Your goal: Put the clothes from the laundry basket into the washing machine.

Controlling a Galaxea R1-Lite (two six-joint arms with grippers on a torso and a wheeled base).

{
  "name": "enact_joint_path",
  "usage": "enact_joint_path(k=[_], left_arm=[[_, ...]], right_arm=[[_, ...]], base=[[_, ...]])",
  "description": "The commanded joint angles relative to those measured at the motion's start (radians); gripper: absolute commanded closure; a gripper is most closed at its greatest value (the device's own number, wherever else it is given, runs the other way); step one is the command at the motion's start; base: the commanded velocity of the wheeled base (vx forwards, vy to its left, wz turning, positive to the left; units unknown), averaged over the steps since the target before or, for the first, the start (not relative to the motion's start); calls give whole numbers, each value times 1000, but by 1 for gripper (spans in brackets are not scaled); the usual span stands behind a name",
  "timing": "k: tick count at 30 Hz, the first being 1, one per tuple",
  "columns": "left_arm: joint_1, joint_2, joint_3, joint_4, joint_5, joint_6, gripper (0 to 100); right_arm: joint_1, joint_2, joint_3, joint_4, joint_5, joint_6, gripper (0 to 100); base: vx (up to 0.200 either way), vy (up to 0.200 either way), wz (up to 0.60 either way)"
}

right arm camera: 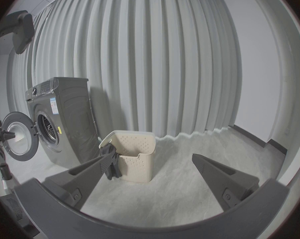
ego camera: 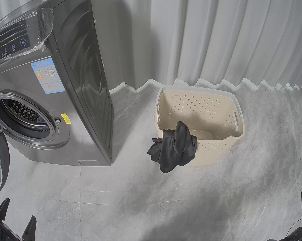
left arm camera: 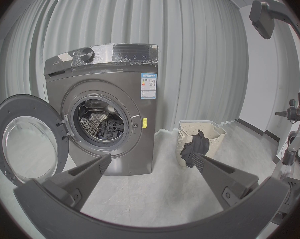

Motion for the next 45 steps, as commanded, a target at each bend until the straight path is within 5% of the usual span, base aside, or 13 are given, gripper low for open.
enact_joint_path(k=[1, 6, 10, 17, 21, 31, 45], left_arm=[[0, -15, 18, 1, 0, 0, 0], [0, -15, 18, -1, 0, 0, 0], [0, -15, 18, -1, 0, 0, 0], [0, -15, 18, -1, 0, -2, 0], [1, -15, 18, -1, 0, -2, 0], [0, -15, 18, -1, 0, 0, 0], [0, -15, 18, -1, 0, -2, 0]], right_arm=[[59, 164, -17, 85, 72, 2, 0], [109, 428, -36, 33, 163, 14, 0], [158, 682, -55, -166, 221, 17, 0], [255, 1011, -54, -427, 219, 52, 0], [322, 1176, -59, -603, 196, 112, 0], [438, 1437, -131, -801, 65, 114, 0], [473, 1687, -259, -926, 22, 112, 0]], base=[[200, 0, 0], [40, 0, 0], [0, 0, 0], [0, 0, 0], [0, 0, 0], [0, 0, 0], [0, 0, 0]])
